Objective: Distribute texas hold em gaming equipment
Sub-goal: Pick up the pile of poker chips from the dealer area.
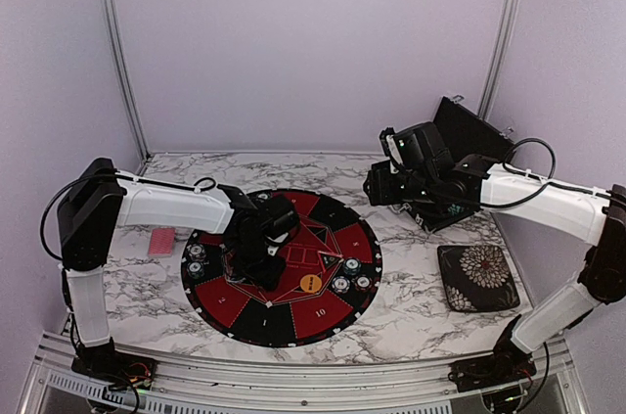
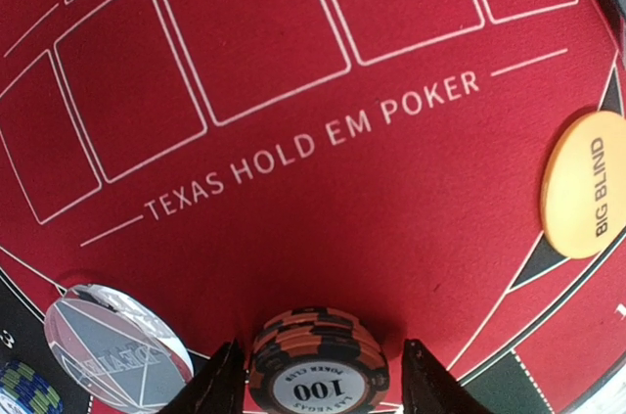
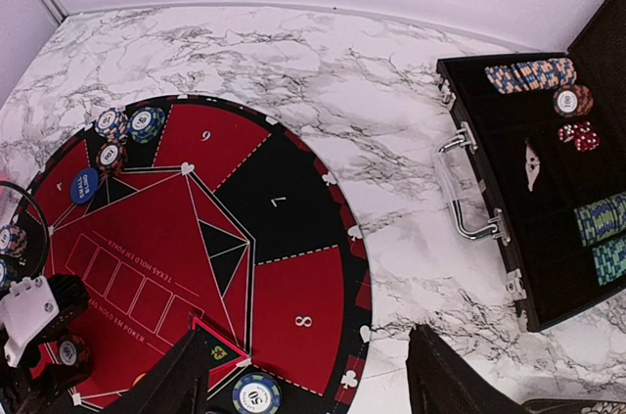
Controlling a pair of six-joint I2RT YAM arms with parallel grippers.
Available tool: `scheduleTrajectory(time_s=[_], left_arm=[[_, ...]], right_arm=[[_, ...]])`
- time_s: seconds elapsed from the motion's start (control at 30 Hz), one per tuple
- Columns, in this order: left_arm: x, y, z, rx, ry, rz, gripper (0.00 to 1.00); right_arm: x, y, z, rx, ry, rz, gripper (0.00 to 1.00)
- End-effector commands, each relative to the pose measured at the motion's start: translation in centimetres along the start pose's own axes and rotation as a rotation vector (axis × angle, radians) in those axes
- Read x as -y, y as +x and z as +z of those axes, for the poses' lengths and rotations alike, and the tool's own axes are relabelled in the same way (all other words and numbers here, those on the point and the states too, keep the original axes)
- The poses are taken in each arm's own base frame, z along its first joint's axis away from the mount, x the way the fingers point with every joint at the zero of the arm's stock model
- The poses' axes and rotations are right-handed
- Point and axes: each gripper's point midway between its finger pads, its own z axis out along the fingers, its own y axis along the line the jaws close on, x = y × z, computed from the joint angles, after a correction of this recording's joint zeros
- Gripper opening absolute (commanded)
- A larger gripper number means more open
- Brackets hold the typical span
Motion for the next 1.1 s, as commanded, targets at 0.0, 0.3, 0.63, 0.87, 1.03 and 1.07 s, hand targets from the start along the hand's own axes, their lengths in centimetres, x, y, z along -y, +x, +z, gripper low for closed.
scheduleTrajectory(time_s=[0.0, 0.3, 0.63, 0.87, 1.03, 1.07], left_arm=[[-1.0, 1.7, 1.0, -0.06, -0.059, 0.02, 0.56], [-1.2, 1.8, 1.3, -0.067, -0.073, 0.031, 0.55], [-1.0, 1.6, 0.9, -0.053, -0.071, 0.057, 0.38], [-0.9, 1.1, 0.1, -0.026, -0.068, 0.057, 0.31], [-0.8, 0.4, -0.8, 0.004, -0.063, 0.056, 0.3], [-0.8, 0.3, -1.0, 0.008, -0.061, 0.055, 0.3]], right_arm=[[0.2, -0.9, -0.6, 0.028, -0.003, 0.023, 0.67], [0.1, -0.7, -0.5, 0.023, -0.007, 0.027, 0.67], [0.2, -0.6, -0.6, 0.02, -0.007, 0.034, 0.67], [0.2, -0.6, -0.6, 0.017, -0.005, 0.037, 0.66], [0.2, -0.6, -0.5, 0.018, -0.002, 0.038, 0.66], [0.2, -0.6, -0.5, 0.02, -0.002, 0.037, 0.66]])
